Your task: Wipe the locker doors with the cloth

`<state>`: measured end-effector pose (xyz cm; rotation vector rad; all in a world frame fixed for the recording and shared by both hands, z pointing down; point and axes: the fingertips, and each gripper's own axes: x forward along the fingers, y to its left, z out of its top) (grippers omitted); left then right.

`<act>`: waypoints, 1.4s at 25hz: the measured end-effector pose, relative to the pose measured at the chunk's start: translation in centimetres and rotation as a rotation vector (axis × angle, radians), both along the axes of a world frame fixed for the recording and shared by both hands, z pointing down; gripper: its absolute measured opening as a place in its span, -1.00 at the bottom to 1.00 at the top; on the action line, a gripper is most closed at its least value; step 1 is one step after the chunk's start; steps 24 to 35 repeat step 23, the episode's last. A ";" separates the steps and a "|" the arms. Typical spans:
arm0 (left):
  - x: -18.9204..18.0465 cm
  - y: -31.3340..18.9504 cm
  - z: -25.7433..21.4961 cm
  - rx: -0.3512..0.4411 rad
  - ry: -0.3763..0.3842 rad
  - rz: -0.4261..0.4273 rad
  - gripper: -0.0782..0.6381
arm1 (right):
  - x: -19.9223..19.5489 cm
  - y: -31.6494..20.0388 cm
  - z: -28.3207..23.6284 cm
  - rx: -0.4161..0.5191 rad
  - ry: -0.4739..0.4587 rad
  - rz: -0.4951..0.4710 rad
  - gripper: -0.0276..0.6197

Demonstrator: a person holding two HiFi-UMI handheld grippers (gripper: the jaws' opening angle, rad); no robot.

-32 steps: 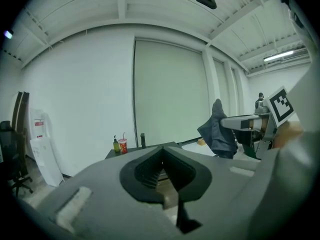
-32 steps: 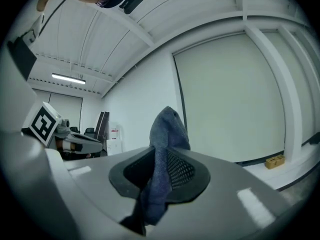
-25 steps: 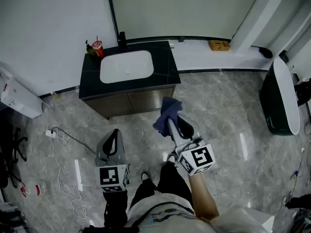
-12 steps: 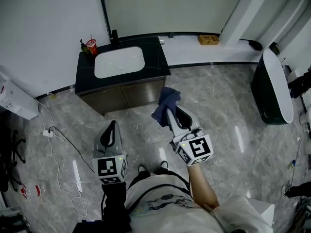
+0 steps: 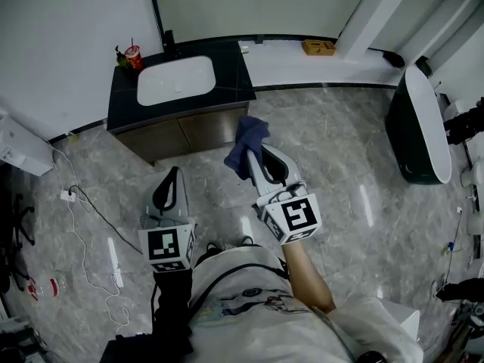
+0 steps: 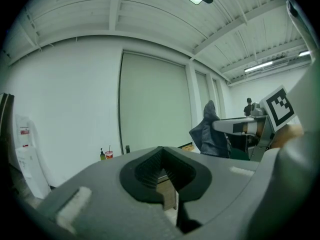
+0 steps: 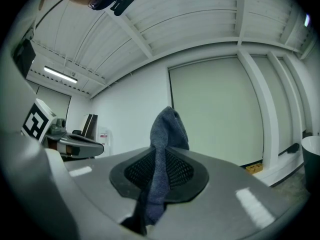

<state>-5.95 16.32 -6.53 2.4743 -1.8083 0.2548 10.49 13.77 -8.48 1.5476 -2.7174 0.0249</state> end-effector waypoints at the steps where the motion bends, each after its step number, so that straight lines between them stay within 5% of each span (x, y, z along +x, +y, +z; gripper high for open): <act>1: 0.0 0.1 0.0 0.002 -0.001 0.000 -0.78 | -0.1 0.1 0.0 0.001 0.000 -0.004 -0.75; 35: 1.6 0.2 -0.7 0.019 -0.009 0.015 -0.78 | 0.0 1.2 0.0 0.009 0.015 -0.038 -0.75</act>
